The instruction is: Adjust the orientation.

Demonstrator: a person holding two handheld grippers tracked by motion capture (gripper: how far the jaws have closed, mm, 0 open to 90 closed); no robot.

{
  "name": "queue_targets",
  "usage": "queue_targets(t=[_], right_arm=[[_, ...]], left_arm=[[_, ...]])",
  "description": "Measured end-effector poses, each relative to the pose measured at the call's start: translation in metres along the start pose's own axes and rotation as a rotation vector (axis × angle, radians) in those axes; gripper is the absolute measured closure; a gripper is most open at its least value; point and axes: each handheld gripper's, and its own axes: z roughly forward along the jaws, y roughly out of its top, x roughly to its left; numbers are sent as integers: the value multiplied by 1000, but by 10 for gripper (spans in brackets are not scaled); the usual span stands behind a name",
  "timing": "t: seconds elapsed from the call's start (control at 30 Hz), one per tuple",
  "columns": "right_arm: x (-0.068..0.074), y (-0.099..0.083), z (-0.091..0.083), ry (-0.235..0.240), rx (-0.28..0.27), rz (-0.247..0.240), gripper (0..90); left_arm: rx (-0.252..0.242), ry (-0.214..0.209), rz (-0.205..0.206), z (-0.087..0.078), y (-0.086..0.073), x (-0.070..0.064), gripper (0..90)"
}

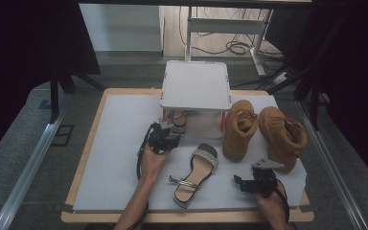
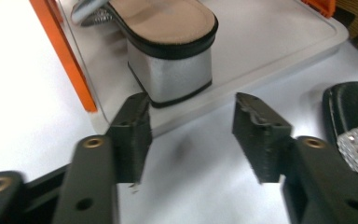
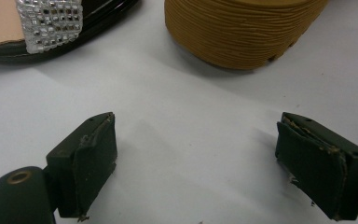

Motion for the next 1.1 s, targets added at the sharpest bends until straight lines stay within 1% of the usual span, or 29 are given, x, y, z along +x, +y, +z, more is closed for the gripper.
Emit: queue_targets(t=[0.07,0.1,0.13,0.2,0.23,0.27,0.3,0.37,0.43,0.5,0.53,0.57,0.7,0.83,0.9,1.03,1.1], right_arm=[[0,0,0,0,0,0,129],[0,0,0,0,0,0,129],[0,0,0,0,0,0,129],[0,0,0,1,0,0,129],[0,0,0,1,0,-1,129],[0,0,0,1,0,-1,129],[0,0,0,1,0,-1,129],[0,0,0,1,0,-1,129],[0,0,0,1,0,0,129],[0,0,0,1,0,-1,129],[0,0,0,1,0,-1,129],[0,0,0,1,0,-1,129],[0,0,0,1,0,-1,129],[0,0,0,0,0,0,129],[0,0,0,0,0,1,128],[0,0,0,0,1,0,129],[0,0,0,0,1,0,129]], left_arm=[[-8,-18,-4,-4,-3,2,415],[-6,-32,-6,-6,-4,3,392],[-4,-40,-7,-7,-5,3,346],[-8,-51,-6,-10,-8,4,337],[-9,-65,-9,-12,-9,5,291],[-11,-75,-9,-13,-10,6,291],[-11,-82,-1,-14,-11,7,271],[-9,-81,31,-17,-14,7,229],[-10,-89,57,-19,-16,7,202],[-14,-100,64,-22,-18,8,171],[-24,-113,61,-23,-19,8,171],[-41,-123,61,-24,-21,9,145],[-60,-131,38,-30,-27,10,126],[-70,-132,30,-36,-33,12,120],[-65,-138,22,-38,-35,13,119],[-36,-152,5,-46,-39,14,121],[-25,-153,-2,-50,-42,15,121]])
